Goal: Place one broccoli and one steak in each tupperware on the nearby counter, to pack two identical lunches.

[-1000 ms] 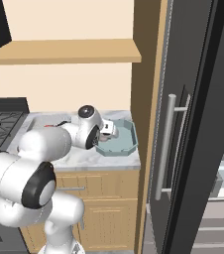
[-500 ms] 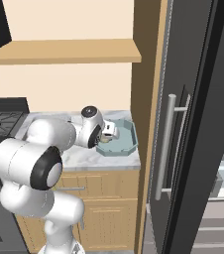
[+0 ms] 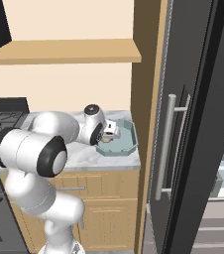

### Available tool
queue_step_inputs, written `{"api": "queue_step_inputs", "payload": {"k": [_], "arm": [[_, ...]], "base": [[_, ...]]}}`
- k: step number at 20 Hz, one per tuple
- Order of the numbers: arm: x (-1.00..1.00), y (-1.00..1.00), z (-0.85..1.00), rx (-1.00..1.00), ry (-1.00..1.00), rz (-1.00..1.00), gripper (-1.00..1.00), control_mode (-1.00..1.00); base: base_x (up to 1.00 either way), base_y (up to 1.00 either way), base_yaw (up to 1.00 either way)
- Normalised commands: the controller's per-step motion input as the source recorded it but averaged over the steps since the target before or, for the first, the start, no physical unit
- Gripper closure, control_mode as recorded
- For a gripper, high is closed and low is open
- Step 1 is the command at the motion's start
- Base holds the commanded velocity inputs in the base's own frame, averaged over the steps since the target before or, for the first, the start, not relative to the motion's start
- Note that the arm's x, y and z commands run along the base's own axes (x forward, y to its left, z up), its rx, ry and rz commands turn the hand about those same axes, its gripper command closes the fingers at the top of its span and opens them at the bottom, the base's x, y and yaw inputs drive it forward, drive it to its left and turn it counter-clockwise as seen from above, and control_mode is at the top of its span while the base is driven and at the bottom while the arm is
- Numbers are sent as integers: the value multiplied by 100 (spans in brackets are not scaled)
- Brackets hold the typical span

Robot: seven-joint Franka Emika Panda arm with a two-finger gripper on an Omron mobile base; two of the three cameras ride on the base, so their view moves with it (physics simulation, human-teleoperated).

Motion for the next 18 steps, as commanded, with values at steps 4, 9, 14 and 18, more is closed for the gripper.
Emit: {"api": "queue_step_inputs", "payload": {"k": [4,9,14,18], "arm": [[23,-3,-21,0,0,2,100,-100],[30,-2,-24,0,0,3,100,-100],[30,-3,-19,0,0,3,100,-100],[26,-6,-17,0,0,3,100,-100]], "base": [[0,0,0],[0,0,0],[0,0,0],[0,0,0]]}}
